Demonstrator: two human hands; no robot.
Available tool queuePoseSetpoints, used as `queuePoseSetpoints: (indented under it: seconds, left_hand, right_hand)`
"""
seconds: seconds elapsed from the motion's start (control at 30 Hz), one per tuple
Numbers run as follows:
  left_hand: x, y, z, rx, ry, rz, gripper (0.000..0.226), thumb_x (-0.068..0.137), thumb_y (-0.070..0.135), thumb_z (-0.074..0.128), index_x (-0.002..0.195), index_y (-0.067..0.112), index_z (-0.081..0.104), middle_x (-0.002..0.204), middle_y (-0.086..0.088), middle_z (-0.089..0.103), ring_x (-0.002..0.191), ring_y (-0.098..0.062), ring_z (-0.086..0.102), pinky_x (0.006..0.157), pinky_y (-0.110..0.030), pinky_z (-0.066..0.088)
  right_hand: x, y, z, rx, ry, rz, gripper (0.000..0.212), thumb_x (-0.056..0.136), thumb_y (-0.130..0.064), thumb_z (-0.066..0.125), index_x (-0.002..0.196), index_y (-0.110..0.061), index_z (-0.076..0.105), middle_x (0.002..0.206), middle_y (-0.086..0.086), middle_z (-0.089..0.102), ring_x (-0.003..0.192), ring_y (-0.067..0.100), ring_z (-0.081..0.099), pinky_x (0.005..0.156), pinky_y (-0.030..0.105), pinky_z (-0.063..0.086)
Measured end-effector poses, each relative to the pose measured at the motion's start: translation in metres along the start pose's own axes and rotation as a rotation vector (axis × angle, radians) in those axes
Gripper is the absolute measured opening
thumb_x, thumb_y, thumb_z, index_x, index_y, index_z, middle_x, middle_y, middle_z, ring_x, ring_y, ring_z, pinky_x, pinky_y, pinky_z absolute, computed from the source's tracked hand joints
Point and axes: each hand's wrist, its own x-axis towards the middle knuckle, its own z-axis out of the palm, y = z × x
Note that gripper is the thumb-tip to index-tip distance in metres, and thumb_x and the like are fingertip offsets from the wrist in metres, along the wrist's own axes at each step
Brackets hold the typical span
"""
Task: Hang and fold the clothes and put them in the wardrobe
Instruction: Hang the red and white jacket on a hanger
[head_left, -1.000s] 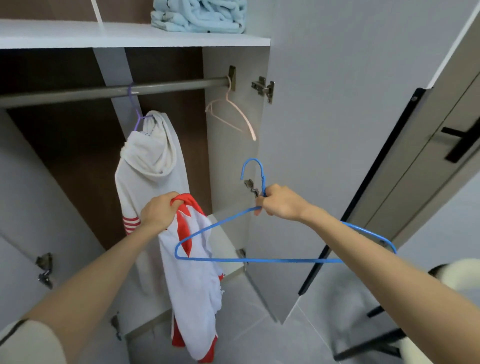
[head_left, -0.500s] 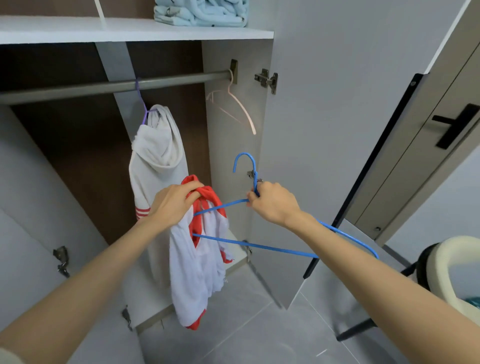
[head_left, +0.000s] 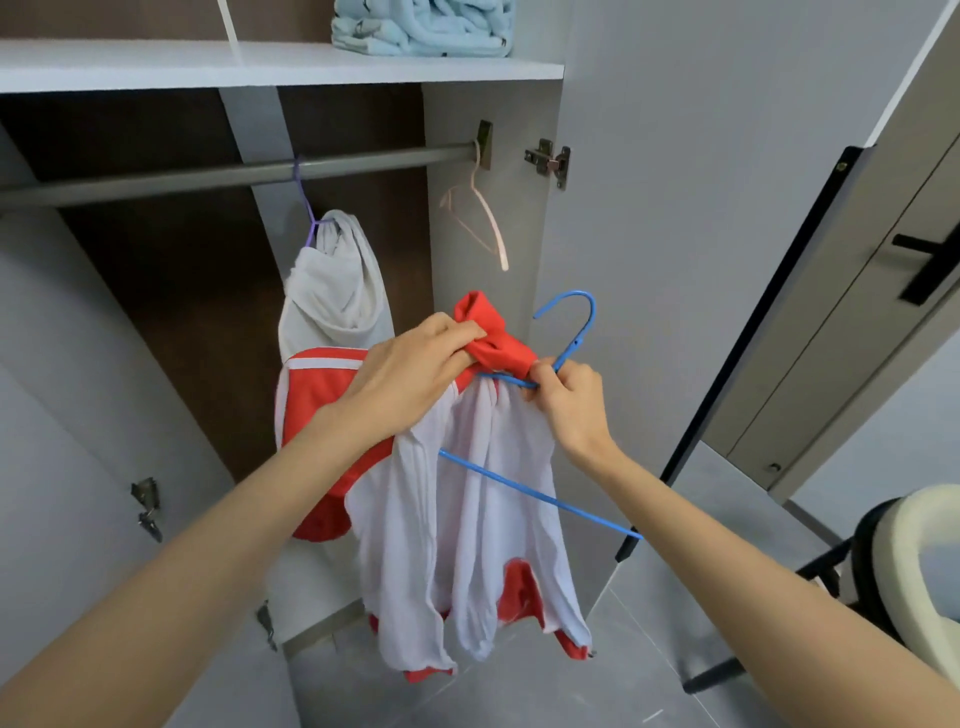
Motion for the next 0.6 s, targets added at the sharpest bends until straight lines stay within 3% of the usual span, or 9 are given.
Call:
queuePoseSetpoints:
  seconds: [0.13, 0.23, 0.27, 0.33, 0.4, 0.43, 0.5, 0.53, 0.6]
  left_hand:
    - [0.002, 0.009, 0.002, 0.279, 0.0, 0.026, 0.029, 0.098, 0.044, 0.031, 0.114, 0.032, 0.051, 0.089, -0.001, 0.064, 0.08, -0.027, 0.063, 0.057, -0.03, 0.031]
    - [-0.001, 0.009, 0.011, 0.347, 0.002, -0.038, 0.025, 0.097, 0.045, 0.035, 0.107, 0.031, 0.054, 0.082, -0.002, 0.064, 0.075, -0.028, 0.064, 0.054, -0.029, 0.029]
    - [-0.002, 0.007, 0.012, 0.339, -0.004, -0.077, 0.024, 0.097, 0.045, 0.037, 0.105, 0.03, 0.054, 0.083, -0.002, 0.064, 0.077, -0.027, 0.063, 0.054, -0.029, 0.028]
    - [-0.005, 0.001, 0.014, 0.291, -0.015, -0.133, 0.023, 0.098, 0.044, 0.039, 0.106, 0.032, 0.056, 0.089, 0.002, 0.065, 0.08, -0.025, 0.063, 0.056, -0.029, 0.03]
    - [-0.007, -0.002, 0.015, 0.243, -0.044, -0.148, 0.023, 0.098, 0.044, 0.037, 0.106, 0.034, 0.056, 0.09, 0.004, 0.064, 0.08, -0.024, 0.063, 0.058, -0.03, 0.036]
    - [-0.007, -0.002, 0.014, 0.226, -0.062, -0.153, 0.023, 0.098, 0.045, 0.036, 0.106, 0.034, 0.055, 0.088, 0.004, 0.063, 0.079, -0.023, 0.063, 0.059, -0.031, 0.04]
    - [-0.006, 0.001, 0.013, 0.195, -0.087, -0.162, 0.023, 0.098, 0.046, 0.035, 0.106, 0.034, 0.054, 0.087, 0.007, 0.061, 0.078, -0.02, 0.062, 0.063, -0.033, 0.047]
    - [-0.004, 0.003, 0.012, 0.184, -0.095, -0.162, 0.023, 0.098, 0.045, 0.035, 0.106, 0.034, 0.054, 0.088, 0.008, 0.061, 0.079, -0.019, 0.062, 0.066, -0.035, 0.049]
    - [-0.002, 0.007, 0.011, 0.181, -0.108, -0.16, 0.023, 0.098, 0.045, 0.035, 0.106, 0.034, 0.054, 0.091, 0.008, 0.062, 0.081, -0.018, 0.061, 0.069, -0.037, 0.051]
  right_hand:
    - [0.005, 0.001, -0.01, 0.038, -0.04, -0.083, 0.052, 0.088, -0.012, 0.051, 0.038, -0.024, 0.045, 0.038, -0.009, 0.042, 0.044, 0.009, 0.035, 0.051, 0.027, 0.032]
    - [0.008, -0.001, -0.021, 0.057, -0.267, -0.052, 0.043, 0.097, -0.028, 0.05, 0.056, -0.023, 0.059, 0.047, -0.006, 0.052, 0.047, 0.009, 0.043, 0.054, 0.023, 0.039]
    - [0.011, -0.003, -0.027, 0.105, -0.398, 0.027, 0.042, 0.099, -0.039, 0.046, 0.07, -0.017, 0.065, 0.058, 0.002, 0.06, 0.054, 0.011, 0.05, 0.057, 0.022, 0.045]
    - [0.019, 0.0, -0.04, 0.203, -0.577, 0.228, 0.059, 0.098, -0.056, 0.031, 0.094, -0.013, 0.071, 0.094, 0.011, 0.07, 0.083, 0.015, 0.062, 0.076, 0.03, 0.055]
    - [0.023, 0.01, -0.048, 0.239, -0.654, 0.342, 0.059, 0.098, -0.057, 0.028, 0.108, -0.016, 0.07, 0.118, 0.004, 0.066, 0.11, 0.014, 0.06, 0.096, 0.042, 0.051]
    - [0.023, 0.015, -0.049, 0.197, -0.718, 0.335, 0.046, 0.099, -0.051, 0.035, 0.112, -0.022, 0.069, 0.122, -0.003, 0.065, 0.115, 0.011, 0.058, 0.101, 0.043, 0.047]
    - [0.02, 0.019, -0.045, 0.061, -0.947, 0.3, 0.017, 0.096, -0.033, 0.055, 0.106, -0.033, 0.068, 0.114, -0.015, 0.066, 0.112, 0.004, 0.059, 0.101, 0.038, 0.047]
    - [0.018, 0.017, -0.039, 0.007, -1.037, 0.306, 0.009, 0.093, -0.026, 0.06, 0.093, -0.033, 0.067, 0.1, -0.018, 0.066, 0.099, 0.0, 0.062, 0.093, 0.031, 0.049]
    - [0.018, 0.013, -0.024, -0.124, -1.034, 0.227, 0.023, 0.091, -0.022, 0.064, 0.072, -0.018, 0.052, 0.07, -0.01, 0.05, 0.065, 0.001, 0.05, 0.07, 0.021, 0.042]
